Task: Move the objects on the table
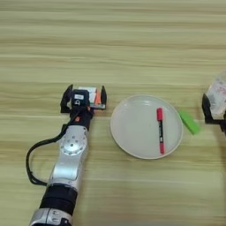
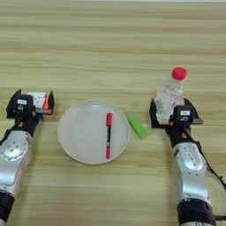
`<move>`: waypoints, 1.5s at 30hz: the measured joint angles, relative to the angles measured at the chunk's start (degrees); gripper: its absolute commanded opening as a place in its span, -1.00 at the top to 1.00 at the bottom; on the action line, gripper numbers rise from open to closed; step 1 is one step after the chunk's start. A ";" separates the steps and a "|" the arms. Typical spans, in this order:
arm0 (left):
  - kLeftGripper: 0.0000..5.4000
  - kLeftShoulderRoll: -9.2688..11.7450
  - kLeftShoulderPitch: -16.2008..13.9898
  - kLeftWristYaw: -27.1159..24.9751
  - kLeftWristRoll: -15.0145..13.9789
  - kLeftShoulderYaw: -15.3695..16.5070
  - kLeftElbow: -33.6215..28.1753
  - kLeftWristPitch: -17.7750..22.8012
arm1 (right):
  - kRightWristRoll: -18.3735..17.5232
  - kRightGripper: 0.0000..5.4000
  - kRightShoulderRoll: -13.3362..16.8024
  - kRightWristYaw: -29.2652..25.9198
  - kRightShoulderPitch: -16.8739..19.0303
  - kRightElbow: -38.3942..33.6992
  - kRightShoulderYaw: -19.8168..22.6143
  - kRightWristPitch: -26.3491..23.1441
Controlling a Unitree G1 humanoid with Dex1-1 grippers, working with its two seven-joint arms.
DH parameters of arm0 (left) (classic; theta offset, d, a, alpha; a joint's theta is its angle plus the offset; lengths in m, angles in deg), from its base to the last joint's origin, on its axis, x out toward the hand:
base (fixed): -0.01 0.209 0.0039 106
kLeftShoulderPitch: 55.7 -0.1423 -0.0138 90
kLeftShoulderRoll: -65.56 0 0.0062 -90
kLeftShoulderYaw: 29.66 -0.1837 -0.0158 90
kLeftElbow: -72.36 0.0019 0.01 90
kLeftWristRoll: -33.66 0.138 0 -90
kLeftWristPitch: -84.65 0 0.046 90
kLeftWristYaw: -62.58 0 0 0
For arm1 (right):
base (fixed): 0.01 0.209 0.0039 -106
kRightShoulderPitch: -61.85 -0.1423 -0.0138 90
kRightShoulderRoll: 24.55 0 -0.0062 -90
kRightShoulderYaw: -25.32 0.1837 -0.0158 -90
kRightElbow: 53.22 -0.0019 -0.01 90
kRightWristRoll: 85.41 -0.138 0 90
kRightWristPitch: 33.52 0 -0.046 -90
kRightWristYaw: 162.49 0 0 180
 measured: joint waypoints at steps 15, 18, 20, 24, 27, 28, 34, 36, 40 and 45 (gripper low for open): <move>-0.99 -0.17 0.88 0.53 0.41 -0.02 1.67 -1.21 | -0.04 -1.00 0.78 -0.07 -0.75 2.14 -0.05 0.89; -0.99 -0.19 1.08 0.56 0.76 0.00 1.96 -1.34 | -0.06 -1.00 0.88 -0.08 -1.18 2.39 -0.05 1.06; -0.99 -0.21 1.09 0.57 0.99 0.02 2.01 -1.34 | -0.06 -1.00 0.92 -0.09 -1.32 2.39 -0.05 1.10; -0.99 -0.22 1.09 0.58 1.21 0.06 2.03 -1.34 | -0.06 -1.00 0.94 -0.10 -1.32 2.39 -0.05 1.10; -0.99 -0.21 1.09 0.59 1.26 0.07 2.03 -1.34 | -0.06 -1.00 0.94 -0.10 -1.32 2.39 -0.05 1.10; -0.99 -0.20 1.09 0.59 1.28 0.08 2.03 -1.33 | -0.06 -1.00 0.94 -0.10 -1.31 2.38 -0.05 1.10; -0.99 -0.15 1.12 0.98 1.61 0.48 2.62 -0.92 | -0.06 -1.00 0.93 -0.07 -1.31 2.37 -0.16 1.10; -0.99 -0.16 1.14 0.99 1.61 0.54 2.66 -0.61 | -0.06 -1.00 0.93 -0.07 -1.31 2.37 -0.19 1.10; -0.99 -0.16 1.24 0.99 1.61 0.62 2.93 0.24 | -0.06 -1.00 0.93 -0.07 -1.31 2.35 -0.26 1.10; -0.99 -0.16 1.29 0.99 1.61 0.79 3.58 0.69 | -0.06 -1.00 0.93 -0.06 -1.30 2.09 -0.32 1.10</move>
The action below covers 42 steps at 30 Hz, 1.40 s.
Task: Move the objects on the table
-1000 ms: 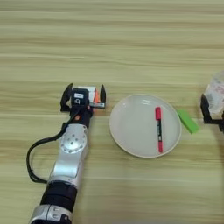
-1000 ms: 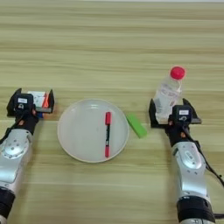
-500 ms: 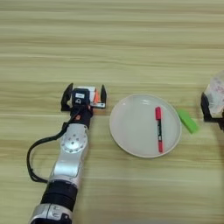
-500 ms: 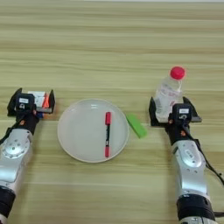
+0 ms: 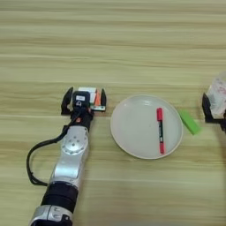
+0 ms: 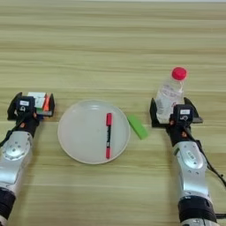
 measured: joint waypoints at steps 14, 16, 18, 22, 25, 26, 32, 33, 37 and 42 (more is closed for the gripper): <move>-0.99 0.01 0.42 -0.50 -0.05 0.26 1.42 2.22 | 0.00 -1.00 -0.01 0.03 0.03 -0.11 -0.05 0.00; -0.99 0.00 0.46 -0.50 -0.05 0.31 1.50 2.26 | 0.00 -1.00 -0.01 0.03 0.03 -0.11 -0.05 0.00; -0.99 0.00 0.47 -0.46 -0.05 0.38 1.62 2.29 | 0.00 -1.00 -0.01 0.03 0.03 -0.11 -0.05 0.00; -0.99 0.00 0.50 -0.63 -0.10 0.44 1.80 2.32 | 0.00 -1.00 -0.01 0.03 0.03 -0.11 -0.05 0.00; -0.92 0.00 0.53 -1.05 -0.26 0.51 1.93 2.32 | 0.00 -1.00 -0.01 0.04 0.03 -0.11 -0.05 0.00; -0.88 0.00 0.54 -1.14 -0.32 0.51 1.98 2.32 | -0.01 -1.00 -0.01 0.04 0.03 -0.11 -0.05 0.00; -0.68 -0.04 0.54 -1.70 -1.29 1.02 2.14 2.69 | -0.05 -1.00 -0.01 0.06 0.06 -0.57 -0.05 0.00; -0.65 -0.04 0.54 -1.84 -1.64 1.17 2.17 2.72 | -0.06 -1.00 -0.01 0.06 0.07 -0.60 -0.05 0.00; -0.50 -0.02 0.54 -2.06 -1.96 1.31 2.19 2.79 | -0.08 -1.00 -0.01 0.07 0.07 -0.73 -0.05 -0.01; -0.32 -0.02 0.54 -2.06 -1.93 1.29 2.20 2.81 | -0.08 -1.00 -0.01 0.08 0.07 -0.75 -0.05 -0.01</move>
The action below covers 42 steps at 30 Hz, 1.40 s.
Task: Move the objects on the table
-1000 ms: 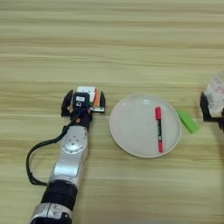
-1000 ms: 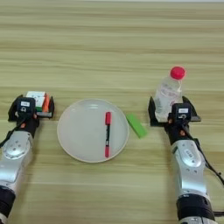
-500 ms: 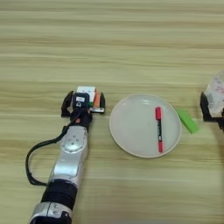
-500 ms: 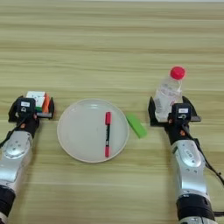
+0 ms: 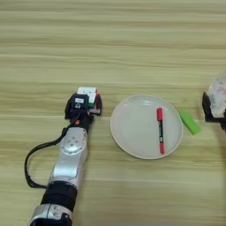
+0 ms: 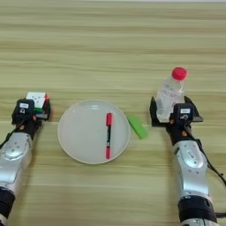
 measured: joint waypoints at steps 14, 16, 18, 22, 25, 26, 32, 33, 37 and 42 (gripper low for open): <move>-0.21 0.01 0.01 -0.55 0.28 -1.13 -0.68 -0.82 | 0.01 -1.00 -0.04 0.07 0.00 0.00 -0.05 0.00; -0.21 -0.02 0.01 -0.82 0.25 -1.34 -0.97 -1.24 | 0.01 -1.00 -0.07 0.09 0.00 0.00 -0.08 0.00; -0.21 0.00 -0.02 -1.05 0.21 -1.39 -1.17 -1.65 | 0.02 -1.00 -0.08 0.11 0.00 0.00 -0.09 0.00; -0.21 0.07 -0.20 -1.91 0.29 -2.21 -2.75 -3.44 | 0.03 -1.00 -0.11 0.15 0.00 0.00 -0.13 0.00; -0.21 -0.03 -0.59 -3.27 0.21 -3.45 -4.73 -4.39 | 0.10 -1.00 -0.19 0.19 0.00 0.00 -0.20 0.01; -0.21 -0.10 -0.85 -3.68 0.11 -3.65 -5.59 -4.41 | 0.10 -1.00 -0.22 0.20 0.00 0.00 -0.23 0.01; -0.21 -0.52 -4.15 -5.69 -0.62 -4.88 -14.36 -2.21 | 0.15 -1.00 -0.40 0.38 0.12 -0.28 -0.43 0.01; -0.21 -0.57 -4.32 -5.88 -0.70 -5.08 -14.88 -2.04 | 0.15 -1.00 -0.41 0.40 0.13 -0.31 -0.46 0.01; -0.21 -1.00 -6.85 -9.29 -2.47 -8.06 -21.05 1.82 | 0.38 -1.00 -0.64 1.16 0.25 -0.64 -0.83 0.01; -0.21 -0.94 -8.72 -13.62 -2.98 -11.88 -25.01 5.33 | 0.45 -1.00 -1.05 1.42 0.43 -1.32 -1.24 0.01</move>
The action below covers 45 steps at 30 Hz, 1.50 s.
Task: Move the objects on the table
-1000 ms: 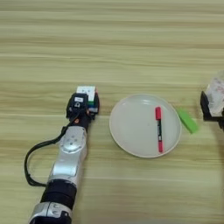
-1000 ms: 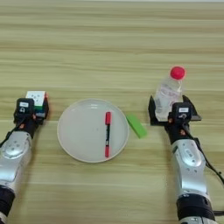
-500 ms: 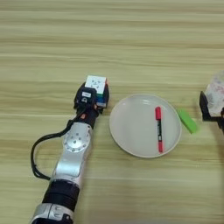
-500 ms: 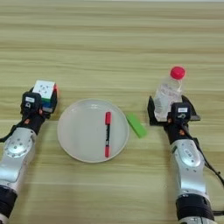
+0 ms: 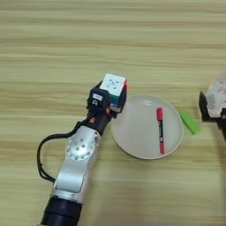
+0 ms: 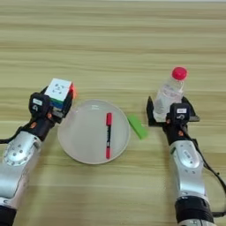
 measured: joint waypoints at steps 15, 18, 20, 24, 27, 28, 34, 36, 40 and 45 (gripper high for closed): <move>-0.21 0.66 -1.39 -5.94 0.55 -5.88 4.58 1.16 | 0.74 -1.00 -0.35 0.12 0.39 -0.40 -0.09 -0.01; -0.21 0.61 -1.31 -5.62 1.56 -7.13 7.49 0.59 | 0.77 -1.00 -0.43 0.11 0.39 -0.43 -0.09 -0.01; -0.21 0.62 -1.28 -5.53 2.55 -7.42 8.74 0.34 | 0.77 -1.00 -0.44 0.11 0.39 -0.43 -0.08 -0.01; -0.21 0.65 -0.78 -5.13 3.27 -7.74 10.13 -0.99 | 0.77 -1.00 -0.44 0.11 0.39 -0.43 -0.08 -0.01; -0.21 0.63 -0.66 -5.13 3.29 -7.76 10.70 -1.44 | 0.77 -1.00 -0.44 0.10 0.38 -0.42 -0.07 -0.01; -0.32 0.63 -0.65 -5.13 3.31 -7.77 10.76 -1.46 | 0.77 -1.00 -0.44 0.09 0.38 -0.41 -0.07 -0.01; -0.52 0.61 -0.43 -4.82 4.43 -8.20 10.89 -1.97 | 0.77 -1.00 -0.44 0.07 0.38 -0.41 -0.05 -0.01; -0.58 0.58 -0.43 -4.55 4.61 -8.20 10.89 -1.97 | 0.77 -1.00 -0.44 0.06 0.38 -0.41 -0.05 -0.01; -0.71 0.55 -0.43 -4.25 4.95 -8.18 10.90 -2.01 | 0.77 -1.00 -0.44 0.06 0.38 -0.41 -0.05 -0.01; -0.88 0.35 -0.41 -3.85 4.89 -7.70 10.89 -2.61 | 0.77 -1.00 -0.44 0.06 0.38 -0.41 -0.05 -0.01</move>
